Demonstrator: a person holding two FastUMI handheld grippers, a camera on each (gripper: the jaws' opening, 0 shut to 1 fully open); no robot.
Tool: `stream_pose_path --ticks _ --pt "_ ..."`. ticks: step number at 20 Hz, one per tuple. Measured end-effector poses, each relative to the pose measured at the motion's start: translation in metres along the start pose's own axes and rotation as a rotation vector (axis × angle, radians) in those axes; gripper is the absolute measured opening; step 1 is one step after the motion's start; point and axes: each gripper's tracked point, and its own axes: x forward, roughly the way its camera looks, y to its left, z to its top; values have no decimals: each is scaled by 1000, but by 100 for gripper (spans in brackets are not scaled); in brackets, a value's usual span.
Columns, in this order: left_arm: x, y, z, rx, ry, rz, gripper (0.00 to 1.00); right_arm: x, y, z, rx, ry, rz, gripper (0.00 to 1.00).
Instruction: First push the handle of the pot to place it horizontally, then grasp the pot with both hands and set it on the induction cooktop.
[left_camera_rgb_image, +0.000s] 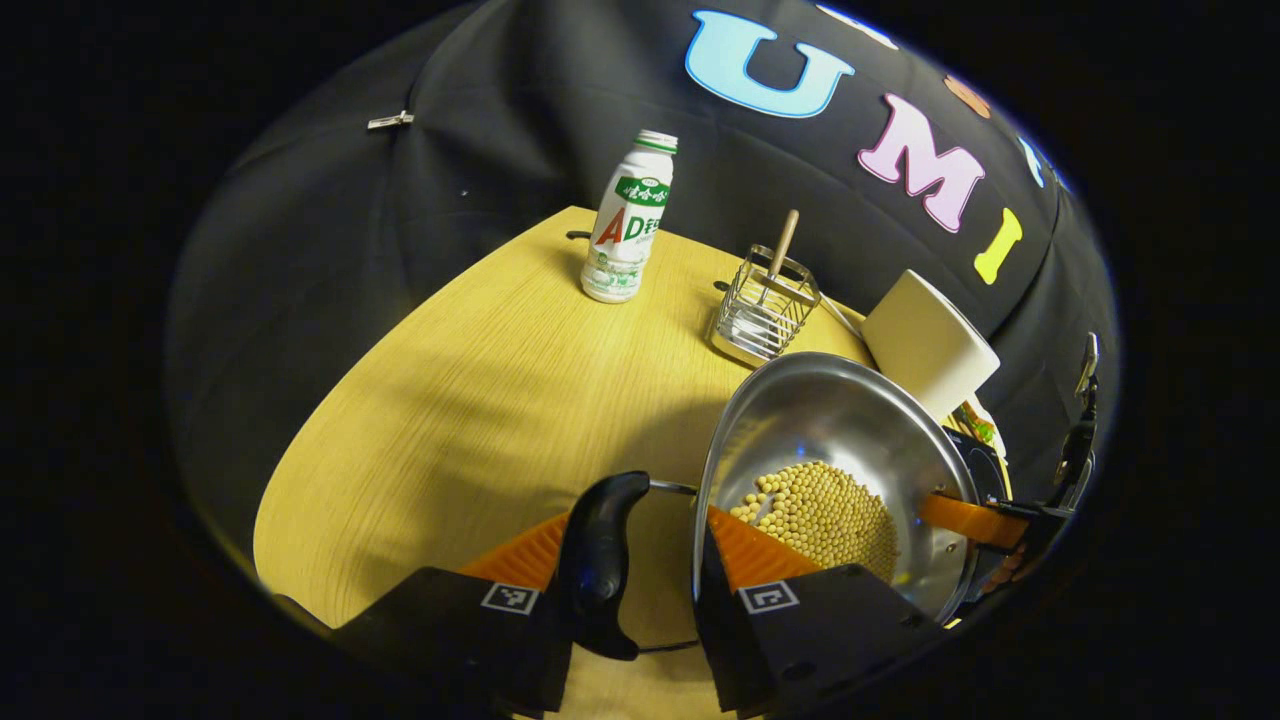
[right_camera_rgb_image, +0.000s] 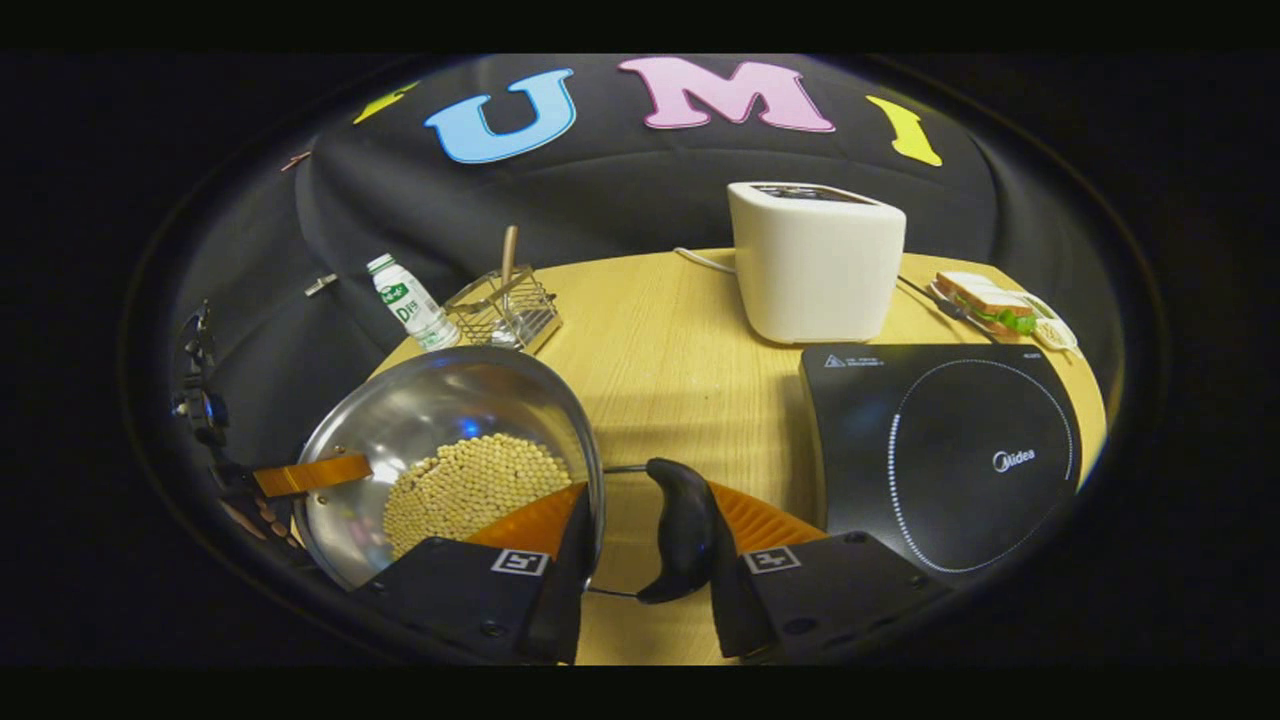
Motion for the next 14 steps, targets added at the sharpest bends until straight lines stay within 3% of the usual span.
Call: stream_pose_path --ticks 6,10,14 --pt "-17 -44 8 20 -14 -13 58 -32 -31 20 19 -22 -3 55" --pt "-25 -88 12 32 -35 -30 58 -57 -66 38 36 -44 -17 51" --pt "-29 -140 9 40 -39 -53 59 -82 -110 54 36 -65 -33 55"
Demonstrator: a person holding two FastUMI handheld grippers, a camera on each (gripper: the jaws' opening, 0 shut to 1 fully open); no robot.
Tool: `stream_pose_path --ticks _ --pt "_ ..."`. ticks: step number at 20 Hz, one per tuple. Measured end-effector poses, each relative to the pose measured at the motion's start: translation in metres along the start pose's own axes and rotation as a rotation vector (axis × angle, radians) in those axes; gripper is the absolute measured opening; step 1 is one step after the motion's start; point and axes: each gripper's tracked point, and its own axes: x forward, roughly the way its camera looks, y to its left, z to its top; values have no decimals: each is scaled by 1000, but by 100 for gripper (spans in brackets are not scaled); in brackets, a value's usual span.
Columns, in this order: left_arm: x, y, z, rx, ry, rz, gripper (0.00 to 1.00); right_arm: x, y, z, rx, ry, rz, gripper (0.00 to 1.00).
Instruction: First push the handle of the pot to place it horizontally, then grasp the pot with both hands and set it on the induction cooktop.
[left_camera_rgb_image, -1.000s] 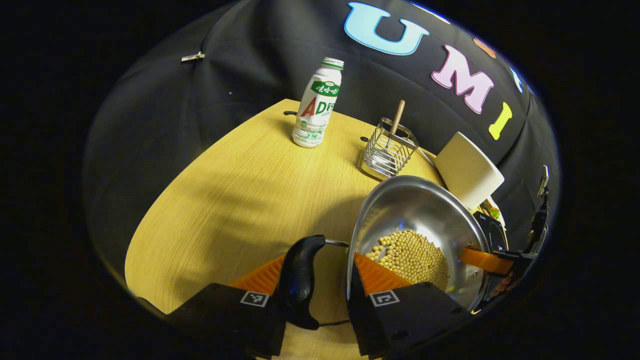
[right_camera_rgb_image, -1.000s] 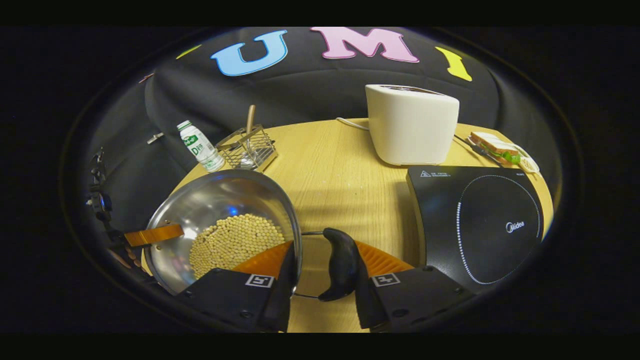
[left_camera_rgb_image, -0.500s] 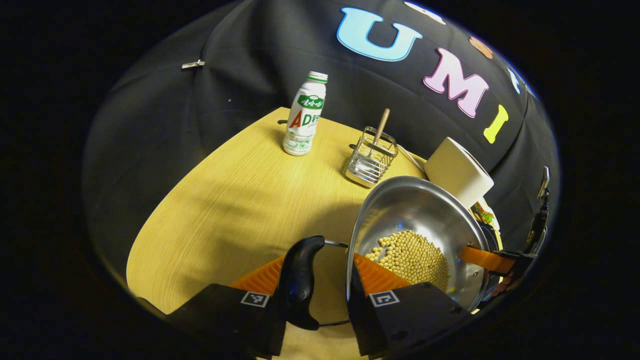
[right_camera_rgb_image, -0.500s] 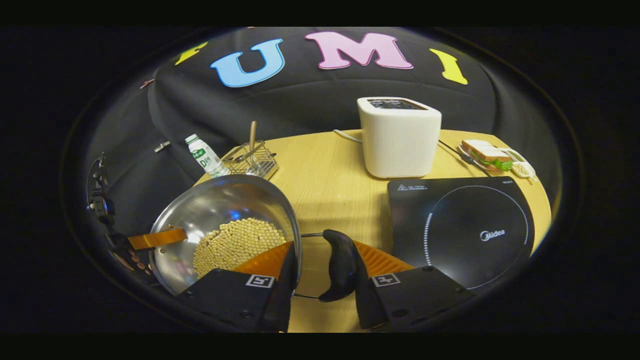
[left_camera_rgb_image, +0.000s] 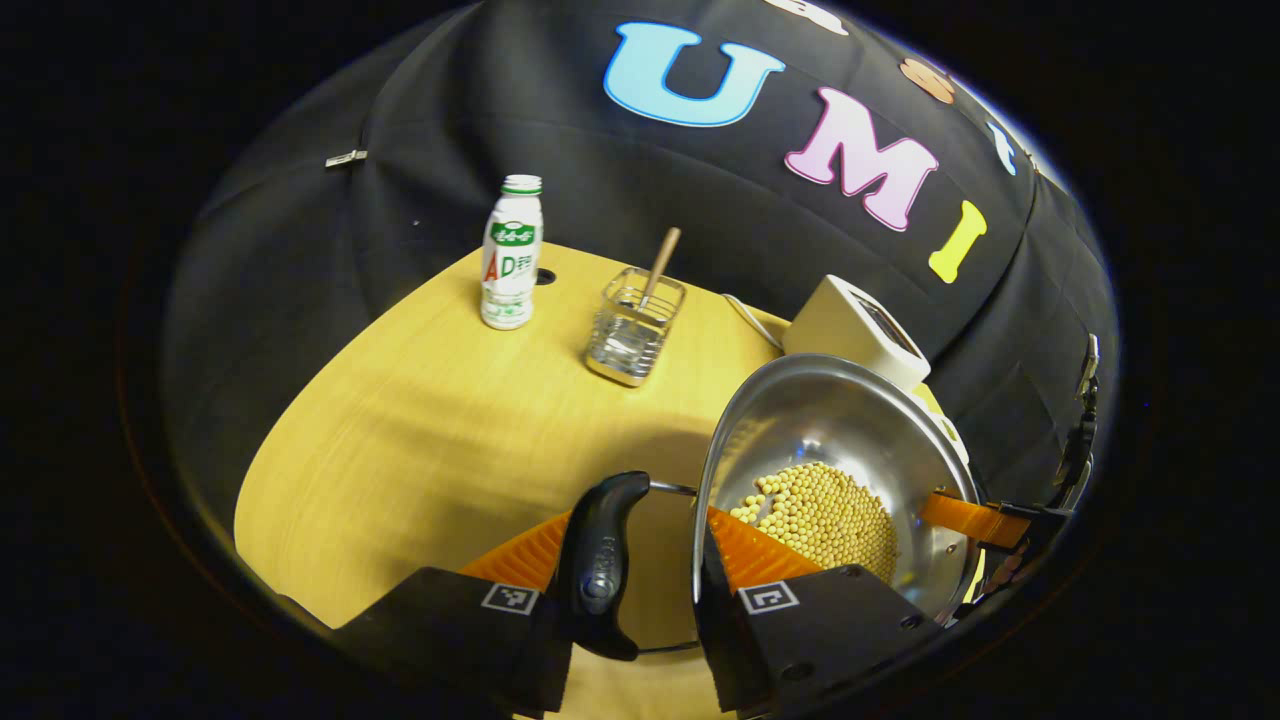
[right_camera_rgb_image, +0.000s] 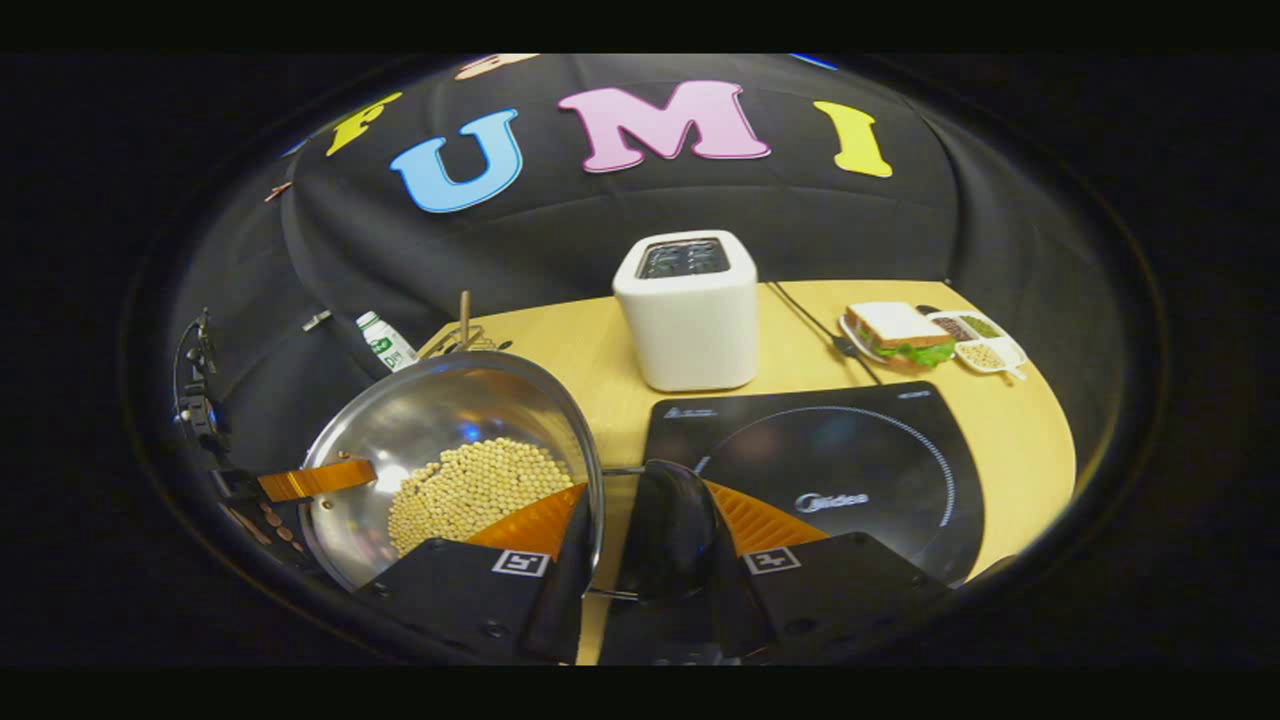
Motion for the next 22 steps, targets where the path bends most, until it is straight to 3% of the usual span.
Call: stream_pose_path --ticks 12,22 --pt "23 -134 -33 26 22 -58 58 -39 -133 19 28 -21 -61 55" --pt "62 -195 -48 78 71 -95 59 -31 -202 17 80 -7 -118 55"
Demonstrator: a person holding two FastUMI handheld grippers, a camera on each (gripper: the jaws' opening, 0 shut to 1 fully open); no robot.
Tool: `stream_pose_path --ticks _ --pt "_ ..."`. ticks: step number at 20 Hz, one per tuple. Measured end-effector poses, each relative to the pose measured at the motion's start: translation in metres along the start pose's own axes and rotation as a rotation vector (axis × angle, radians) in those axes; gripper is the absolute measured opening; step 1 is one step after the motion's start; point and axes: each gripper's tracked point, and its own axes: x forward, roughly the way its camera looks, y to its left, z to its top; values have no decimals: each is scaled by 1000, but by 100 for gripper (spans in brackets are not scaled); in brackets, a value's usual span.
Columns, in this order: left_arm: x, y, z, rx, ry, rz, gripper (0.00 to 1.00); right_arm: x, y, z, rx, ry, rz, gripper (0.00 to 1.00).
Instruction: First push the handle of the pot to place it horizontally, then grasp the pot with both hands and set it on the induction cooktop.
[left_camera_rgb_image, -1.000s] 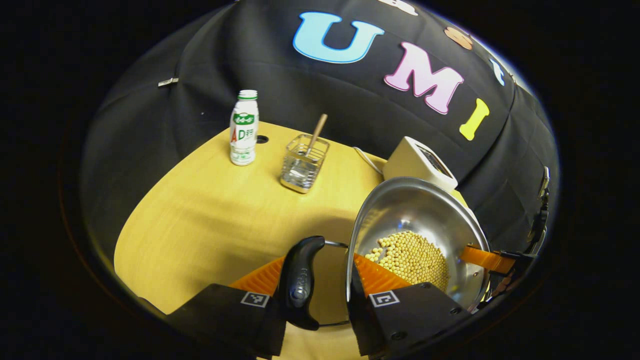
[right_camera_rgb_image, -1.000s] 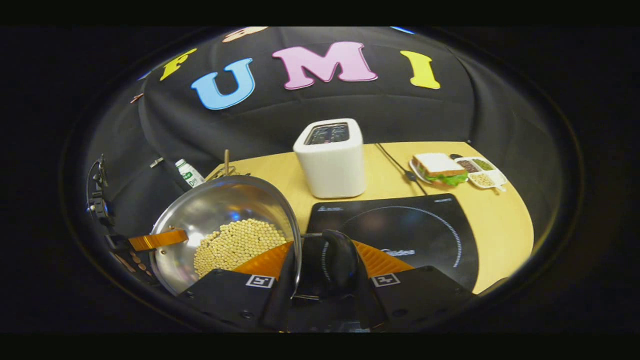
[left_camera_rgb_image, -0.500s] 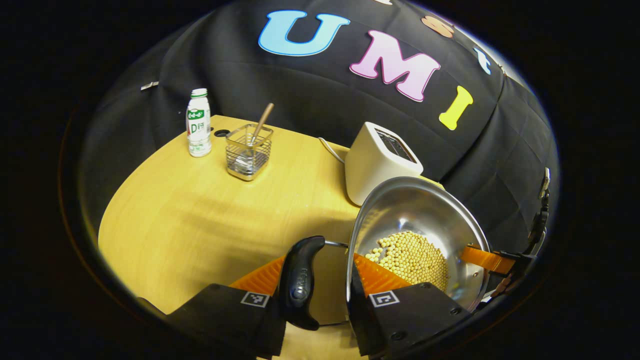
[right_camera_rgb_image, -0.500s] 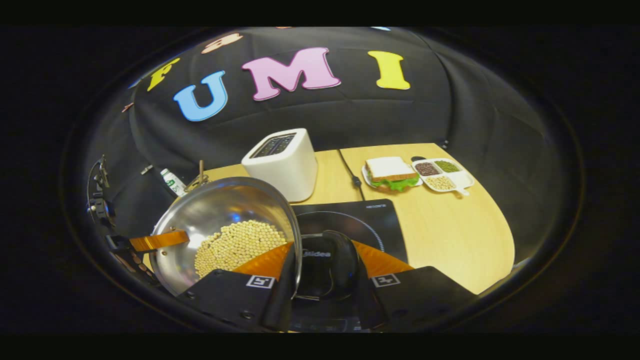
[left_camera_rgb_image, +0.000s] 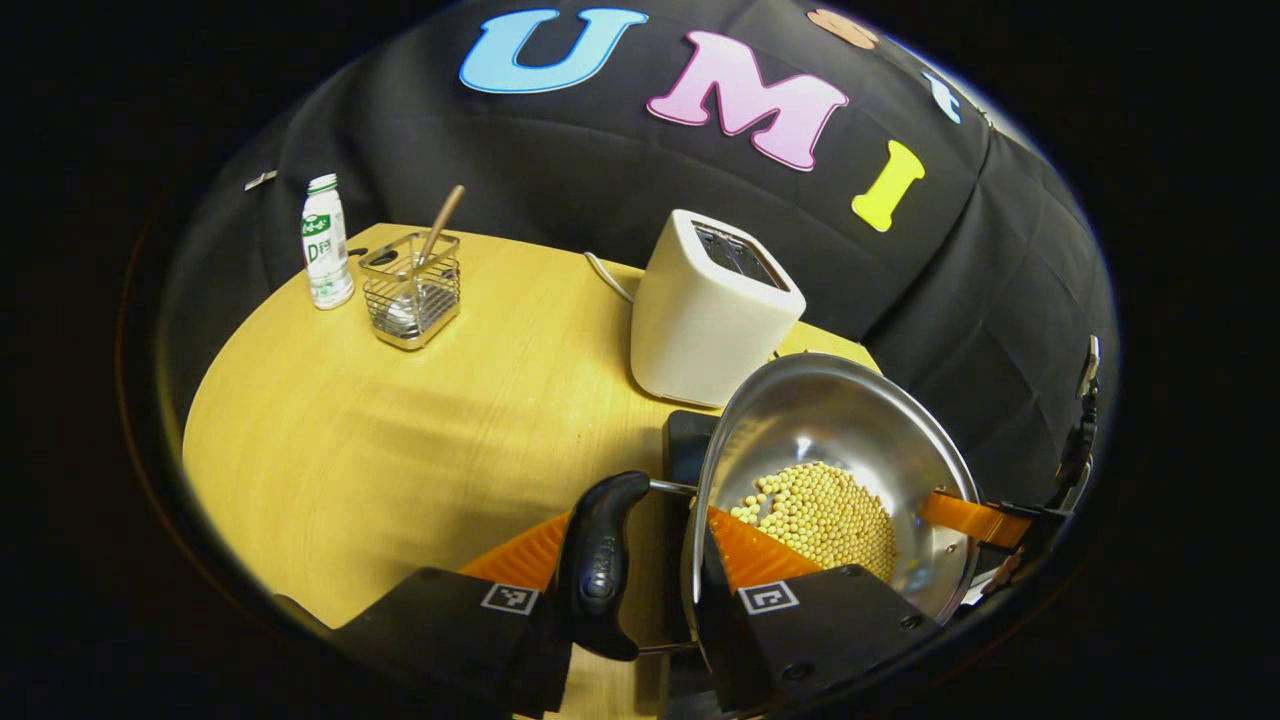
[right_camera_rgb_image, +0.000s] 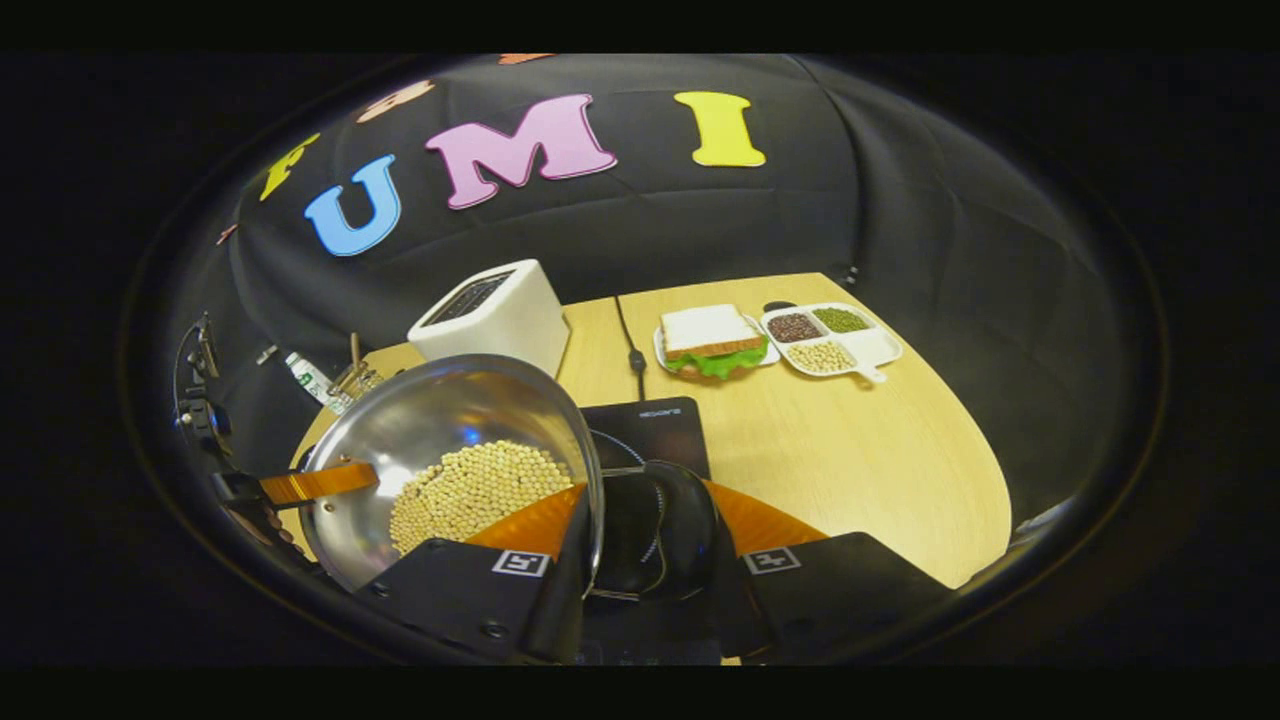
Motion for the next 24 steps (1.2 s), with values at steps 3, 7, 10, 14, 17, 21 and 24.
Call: stream_pose_path --ticks 3,7,10,14,17,21,24 --pt "9 -11 1 10 -2 -2 59 6 -12 3 12 1 -3 55" --pt "20 -18 4 15 -8 -2 59 17 -22 6 22 2 -2 55" --pt "27 -21 2 9 -3 3 59 23 -26 5 28 9 1 55" --pt "33 -24 -1 -2 -4 4 59 30 -32 3 43 18 9 51" --pt "36 -23 -3 -9 1 1 58 32 -34 5 45 10 23 56" --pt "36 -24 -5 -14 12 -4 59 33 -34 5 41 6 32 58" --pt "36 -24 -6 -15 20 -2 60 33 -33 5 45 6 40 58"
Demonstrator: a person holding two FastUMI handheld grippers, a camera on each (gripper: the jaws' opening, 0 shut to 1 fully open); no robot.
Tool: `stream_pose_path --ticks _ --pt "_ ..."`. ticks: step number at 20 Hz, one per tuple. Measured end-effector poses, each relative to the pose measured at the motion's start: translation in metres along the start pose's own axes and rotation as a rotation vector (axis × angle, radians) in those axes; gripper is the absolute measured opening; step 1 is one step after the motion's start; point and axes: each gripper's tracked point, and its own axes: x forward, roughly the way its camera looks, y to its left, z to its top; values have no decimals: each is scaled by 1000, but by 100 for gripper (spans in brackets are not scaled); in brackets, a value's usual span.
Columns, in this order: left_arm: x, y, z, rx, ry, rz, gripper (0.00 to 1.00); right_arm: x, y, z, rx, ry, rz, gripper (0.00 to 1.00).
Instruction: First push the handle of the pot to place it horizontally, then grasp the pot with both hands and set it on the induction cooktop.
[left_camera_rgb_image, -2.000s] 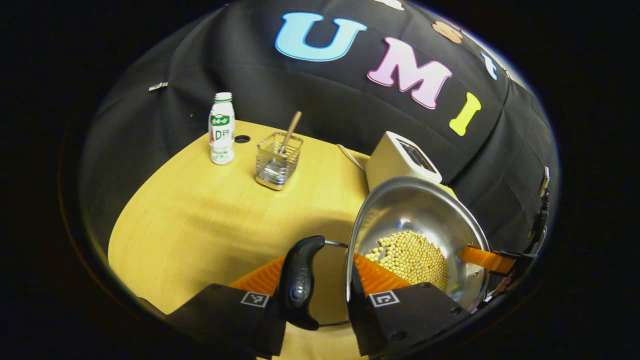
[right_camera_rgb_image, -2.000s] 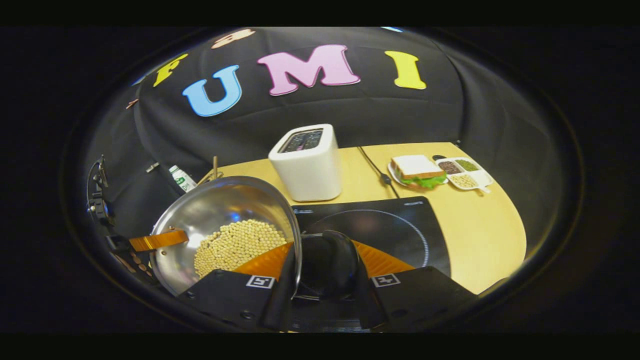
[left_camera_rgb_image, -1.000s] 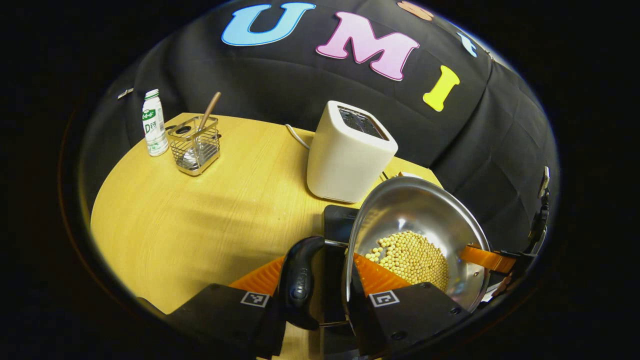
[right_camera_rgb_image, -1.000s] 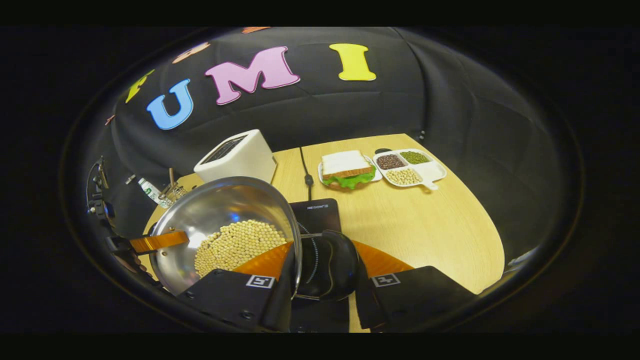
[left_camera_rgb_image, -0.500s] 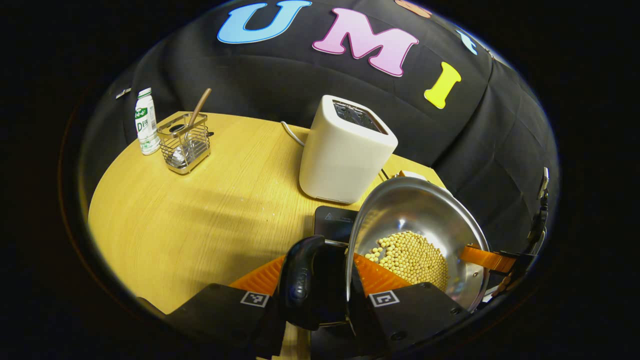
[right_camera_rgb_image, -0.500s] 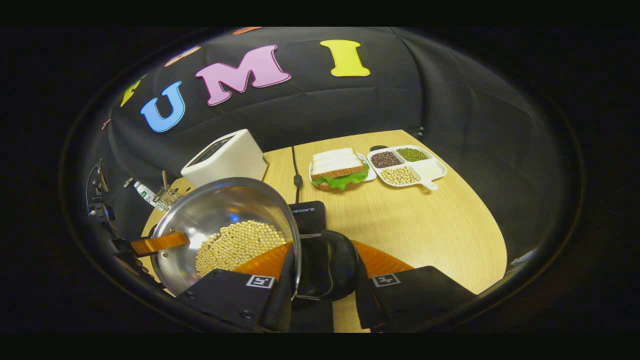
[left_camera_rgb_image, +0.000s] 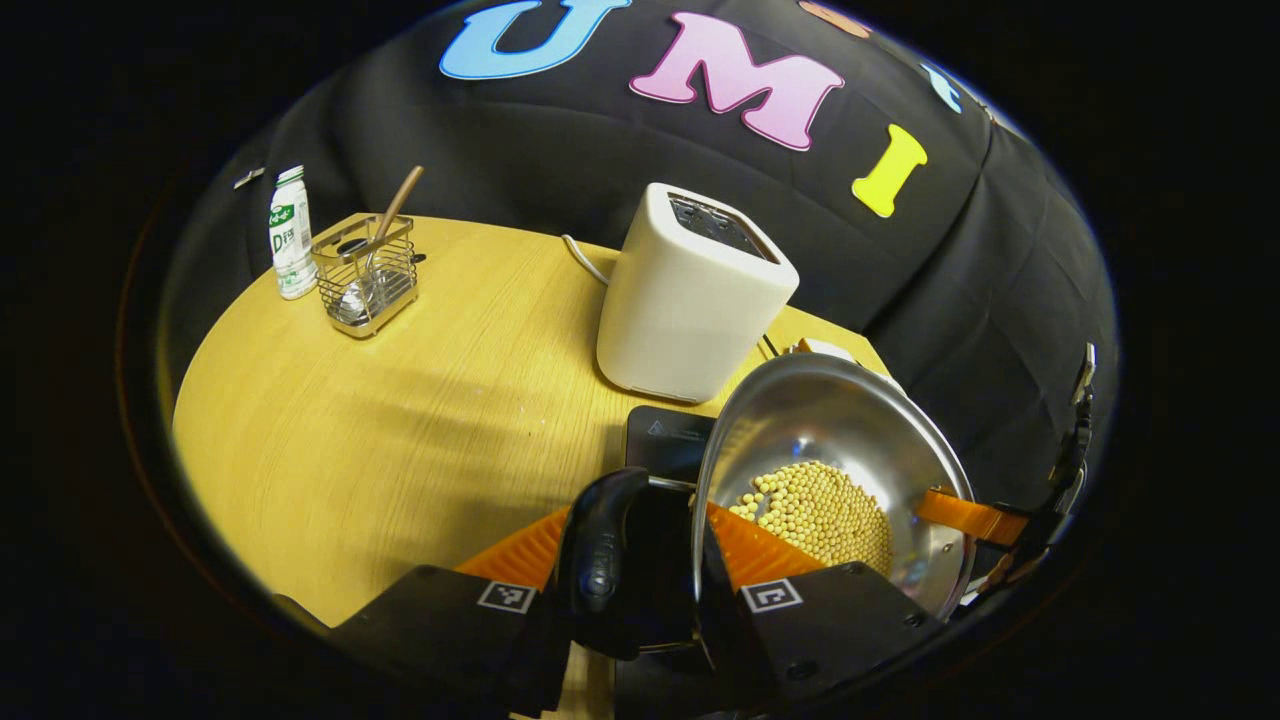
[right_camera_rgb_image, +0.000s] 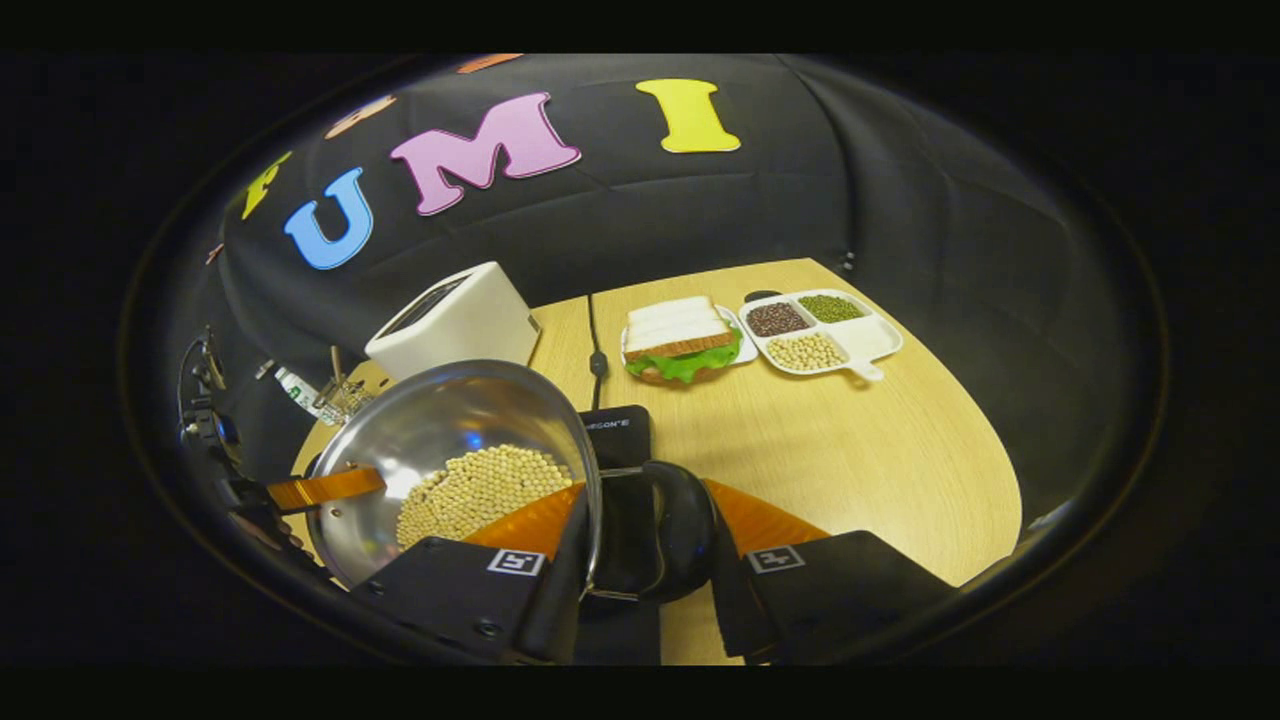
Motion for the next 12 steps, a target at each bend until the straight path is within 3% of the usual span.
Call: stream_pose_path --ticks 2,3,10,11,12 --pt "0 0 0 -1 3 0 60 0 0 0 -3 -1 3 55" --pt "1 0 0 0 4 1 61 -1 0 0 -4 -2 3 60" --pt "-1 3 1 3 20 38 62 3 2 -7 -18 27 14 64" --pt "-3 8 2 22 20 72 69 1 1 -7 -34 25 8 63" --pt "-4 13 5 41 10 107 81 -1 3 -6 -48 16 11 74"
